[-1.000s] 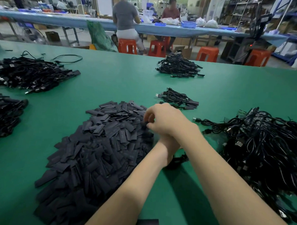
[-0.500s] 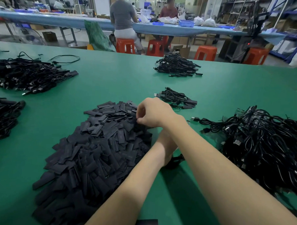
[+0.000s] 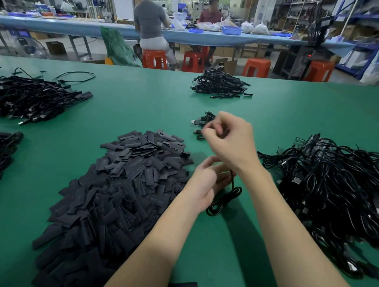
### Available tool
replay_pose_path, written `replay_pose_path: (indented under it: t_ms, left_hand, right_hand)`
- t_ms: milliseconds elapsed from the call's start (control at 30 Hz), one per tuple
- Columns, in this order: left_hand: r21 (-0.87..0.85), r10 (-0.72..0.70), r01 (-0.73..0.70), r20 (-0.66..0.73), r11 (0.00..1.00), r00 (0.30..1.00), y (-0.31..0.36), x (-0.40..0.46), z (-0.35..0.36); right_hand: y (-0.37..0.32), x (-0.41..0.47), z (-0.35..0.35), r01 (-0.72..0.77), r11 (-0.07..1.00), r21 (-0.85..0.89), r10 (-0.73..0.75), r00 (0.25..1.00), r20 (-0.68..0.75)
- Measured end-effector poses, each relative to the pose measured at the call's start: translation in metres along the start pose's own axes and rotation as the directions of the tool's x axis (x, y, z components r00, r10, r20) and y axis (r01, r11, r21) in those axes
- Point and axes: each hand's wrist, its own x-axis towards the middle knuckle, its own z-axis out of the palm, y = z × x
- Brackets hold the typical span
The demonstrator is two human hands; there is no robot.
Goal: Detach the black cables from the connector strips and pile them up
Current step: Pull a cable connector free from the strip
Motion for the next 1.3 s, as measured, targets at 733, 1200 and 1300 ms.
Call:
replay_pose_path:
  t_ms: [733, 1200, 1300]
  left_hand:
    - [0.039, 0.019, -0.026, 0.160, 0.999, 0.987, 0.022, -0.007, -0.013]
    - [0.065, -0.001, -0.017, 0.262, 0.998, 0.965, 0.028, -0.012, -0.018]
    - [0.112, -0.016, -0.019, 0.310, 0.993, 0.951, 0.032, -0.013, -0.022]
  right_hand:
    - [0.041, -0.031, -0.064, -0.453, 0.674, 0.584, 0.490, 0.865, 0.105]
    - [0.033, -0.033, -0.061, -0.474, 0.747, 0.466, 0.458, 0.875, 0.156]
    - [0.034, -0.033, -0.066, -0.510, 0.723, 0.467, 0.448, 0.860, 0.245]
